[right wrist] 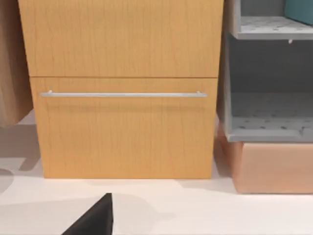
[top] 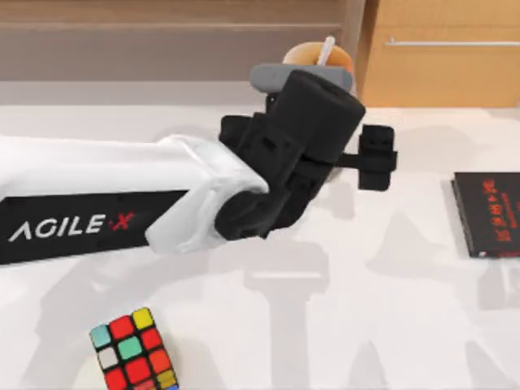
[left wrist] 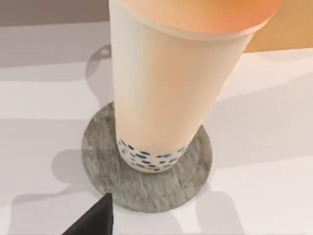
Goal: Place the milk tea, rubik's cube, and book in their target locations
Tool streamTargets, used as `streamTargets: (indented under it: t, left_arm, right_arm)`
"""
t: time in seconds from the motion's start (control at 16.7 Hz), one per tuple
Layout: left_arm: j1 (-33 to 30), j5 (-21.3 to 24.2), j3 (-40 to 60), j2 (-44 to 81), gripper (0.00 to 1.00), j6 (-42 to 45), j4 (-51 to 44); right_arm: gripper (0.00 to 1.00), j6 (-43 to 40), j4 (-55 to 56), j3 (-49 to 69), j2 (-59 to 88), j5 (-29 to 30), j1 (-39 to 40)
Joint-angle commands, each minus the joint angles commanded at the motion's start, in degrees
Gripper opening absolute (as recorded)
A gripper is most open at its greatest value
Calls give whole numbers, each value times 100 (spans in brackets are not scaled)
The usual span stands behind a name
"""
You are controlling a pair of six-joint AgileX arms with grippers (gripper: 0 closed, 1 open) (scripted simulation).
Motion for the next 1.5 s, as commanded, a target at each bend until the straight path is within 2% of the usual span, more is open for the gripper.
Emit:
streamTargets:
  t: [0.42,0.72,0.9,1.2,1.5]
  left_arm:
    - [630,1529,-398,-1329,100,-2152,-4225]
    - [1095,2264,-657,-1931,100,-3295,-6187]
    - [1239,2456,-735,-2073,100,-3608,-6649]
    - [1225,2460,-725,-2060,100,-3625,-6674]
    - [1259,2470,-1211,-1869,100,-3619,-5983]
  right_arm:
    - [100,0,0,0,0,0,0]
    - [100,0,0,0,0,0,0]
    - [100,0,0,0,0,0,0]
    - [100,0,0,0,0,0,0]
    - [100,0,0,0,0,0,0]
